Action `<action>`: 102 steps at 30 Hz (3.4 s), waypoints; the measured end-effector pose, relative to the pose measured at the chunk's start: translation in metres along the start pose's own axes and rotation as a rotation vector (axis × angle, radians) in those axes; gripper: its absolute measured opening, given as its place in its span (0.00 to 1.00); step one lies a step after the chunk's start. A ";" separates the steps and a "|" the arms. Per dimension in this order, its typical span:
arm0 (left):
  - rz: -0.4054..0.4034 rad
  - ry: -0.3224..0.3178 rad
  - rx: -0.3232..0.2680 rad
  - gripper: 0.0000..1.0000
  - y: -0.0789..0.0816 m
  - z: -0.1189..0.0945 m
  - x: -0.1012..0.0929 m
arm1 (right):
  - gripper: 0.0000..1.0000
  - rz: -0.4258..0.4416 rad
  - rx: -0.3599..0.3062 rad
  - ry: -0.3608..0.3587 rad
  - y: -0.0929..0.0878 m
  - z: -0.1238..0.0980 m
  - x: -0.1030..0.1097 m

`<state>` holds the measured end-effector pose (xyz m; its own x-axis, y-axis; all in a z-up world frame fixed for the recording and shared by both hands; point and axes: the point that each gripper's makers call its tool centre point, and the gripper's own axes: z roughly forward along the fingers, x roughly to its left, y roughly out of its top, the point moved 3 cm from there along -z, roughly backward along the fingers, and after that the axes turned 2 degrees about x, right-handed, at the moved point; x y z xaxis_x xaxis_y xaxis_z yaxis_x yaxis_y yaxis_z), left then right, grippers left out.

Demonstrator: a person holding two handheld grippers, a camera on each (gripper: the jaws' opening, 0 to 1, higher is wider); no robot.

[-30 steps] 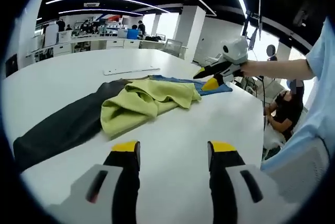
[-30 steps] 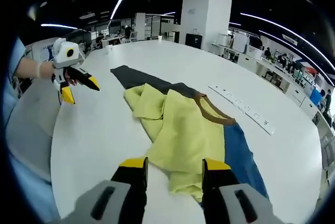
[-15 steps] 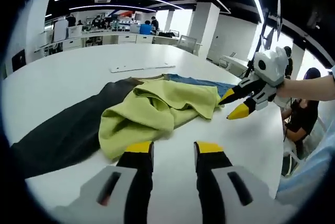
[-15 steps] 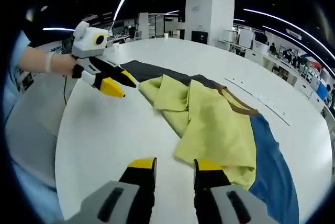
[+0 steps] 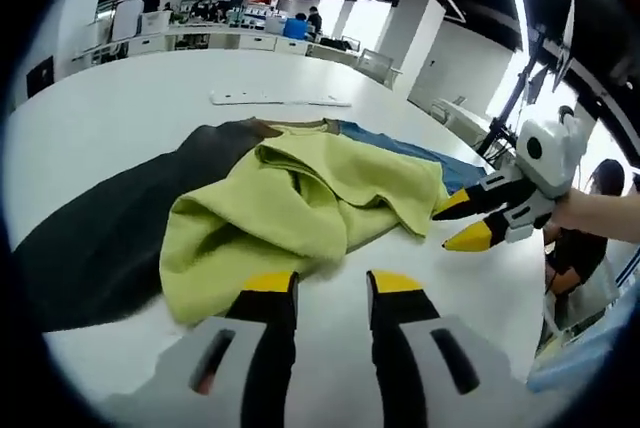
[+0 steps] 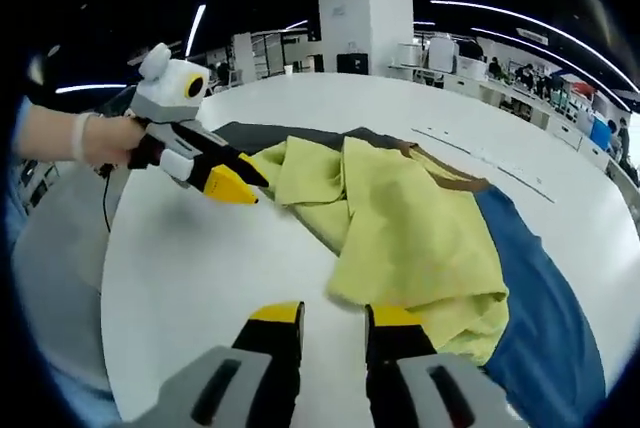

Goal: Fold the garment on the visible template until the final outline fits inside the template.

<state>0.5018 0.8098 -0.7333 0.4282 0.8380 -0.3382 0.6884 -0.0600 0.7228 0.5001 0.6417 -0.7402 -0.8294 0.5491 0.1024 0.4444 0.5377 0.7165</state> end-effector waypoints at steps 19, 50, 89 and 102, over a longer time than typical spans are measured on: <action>-0.144 -0.007 -0.028 0.16 0.004 0.015 -0.001 | 0.19 0.287 -0.105 -0.007 0.000 0.009 -0.006; -0.149 -0.032 -0.026 0.00 0.003 -0.005 0.001 | 0.00 0.489 -0.165 -0.003 0.001 -0.010 -0.009; -0.239 -0.027 0.149 0.00 -0.102 -0.147 0.023 | 0.00 0.578 -0.050 0.036 -0.101 -0.137 0.031; -0.270 -0.069 0.303 0.00 -0.143 -0.158 -0.003 | 0.00 0.651 0.016 0.065 -0.148 -0.148 0.059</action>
<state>0.3097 0.9019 -0.7407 0.2395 0.8080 -0.5383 0.9182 -0.0082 0.3961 0.3352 0.5004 -0.7379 -0.4076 0.7259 0.5539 0.8672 0.1179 0.4837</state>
